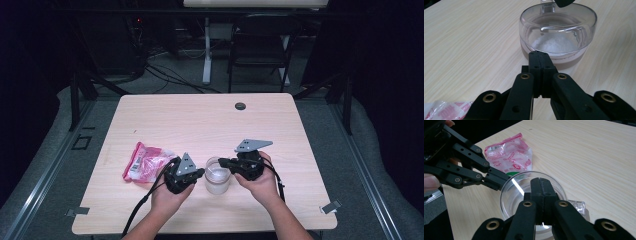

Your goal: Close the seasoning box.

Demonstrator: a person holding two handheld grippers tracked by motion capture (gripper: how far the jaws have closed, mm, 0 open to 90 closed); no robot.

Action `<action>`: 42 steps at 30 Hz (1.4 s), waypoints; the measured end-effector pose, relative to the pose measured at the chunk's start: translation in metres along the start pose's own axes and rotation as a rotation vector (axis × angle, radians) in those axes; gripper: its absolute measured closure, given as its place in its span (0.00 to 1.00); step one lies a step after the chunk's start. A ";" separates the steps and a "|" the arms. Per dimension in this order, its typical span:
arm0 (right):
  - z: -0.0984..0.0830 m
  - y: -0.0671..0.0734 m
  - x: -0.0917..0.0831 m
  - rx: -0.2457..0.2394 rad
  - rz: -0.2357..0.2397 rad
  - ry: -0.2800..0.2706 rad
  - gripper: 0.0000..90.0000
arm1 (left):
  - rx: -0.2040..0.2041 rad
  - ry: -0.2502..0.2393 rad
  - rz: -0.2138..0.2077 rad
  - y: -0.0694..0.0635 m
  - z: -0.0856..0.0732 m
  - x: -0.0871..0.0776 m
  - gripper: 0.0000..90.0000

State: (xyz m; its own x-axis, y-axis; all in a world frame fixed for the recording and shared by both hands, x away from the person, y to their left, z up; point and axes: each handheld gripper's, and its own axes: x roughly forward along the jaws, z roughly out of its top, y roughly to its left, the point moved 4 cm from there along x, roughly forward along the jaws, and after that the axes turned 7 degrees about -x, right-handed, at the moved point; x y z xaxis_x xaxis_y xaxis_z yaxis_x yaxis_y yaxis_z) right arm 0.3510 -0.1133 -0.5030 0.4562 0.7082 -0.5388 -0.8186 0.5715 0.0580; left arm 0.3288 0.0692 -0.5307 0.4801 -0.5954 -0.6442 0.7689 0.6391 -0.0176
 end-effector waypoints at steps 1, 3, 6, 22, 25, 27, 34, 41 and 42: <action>0.000 0.000 0.000 0.001 0.000 0.001 1.00 | -0.002 0.003 -0.001 0.000 -0.001 0.000 1.00; 0.000 0.001 0.001 0.002 0.001 0.002 1.00 | -0.004 0.005 0.001 0.000 -0.002 0.000 1.00; 0.000 0.001 0.001 0.002 0.001 0.002 1.00 | -0.005 0.003 0.003 0.002 -0.003 -0.001 1.00; 0.000 -0.001 -0.002 0.002 -0.008 -0.003 1.00 | -0.014 -0.005 0.032 0.011 -0.008 -0.008 0.98; 0.001 -0.001 -0.002 0.004 -0.011 -0.009 1.00 | -0.015 -0.002 0.044 0.016 -0.009 -0.014 0.97; 0.001 -0.001 -0.003 0.005 -0.013 -0.011 1.00 | -0.018 -0.004 0.063 0.021 -0.012 -0.019 0.96; 0.002 -0.011 -0.014 0.017 -0.044 -0.024 1.00 | -0.061 -0.020 0.119 0.046 -0.023 -0.040 0.87; 0.002 -0.021 -0.023 0.034 -0.075 -0.041 0.93 | -0.132 -0.047 0.153 0.068 -0.041 -0.057 0.68; 0.002 -0.022 -0.023 0.034 -0.078 -0.039 0.91 | -0.136 -0.048 0.158 0.070 -0.043 -0.058 0.66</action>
State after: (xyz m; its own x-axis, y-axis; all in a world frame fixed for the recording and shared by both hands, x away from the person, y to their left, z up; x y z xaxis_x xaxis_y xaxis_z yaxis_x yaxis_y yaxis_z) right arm 0.3592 -0.1414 -0.4900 0.5322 0.6760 -0.5097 -0.7678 0.6390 0.0458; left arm 0.3362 0.1696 -0.5274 0.6124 -0.5026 -0.6102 0.6200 0.7843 -0.0238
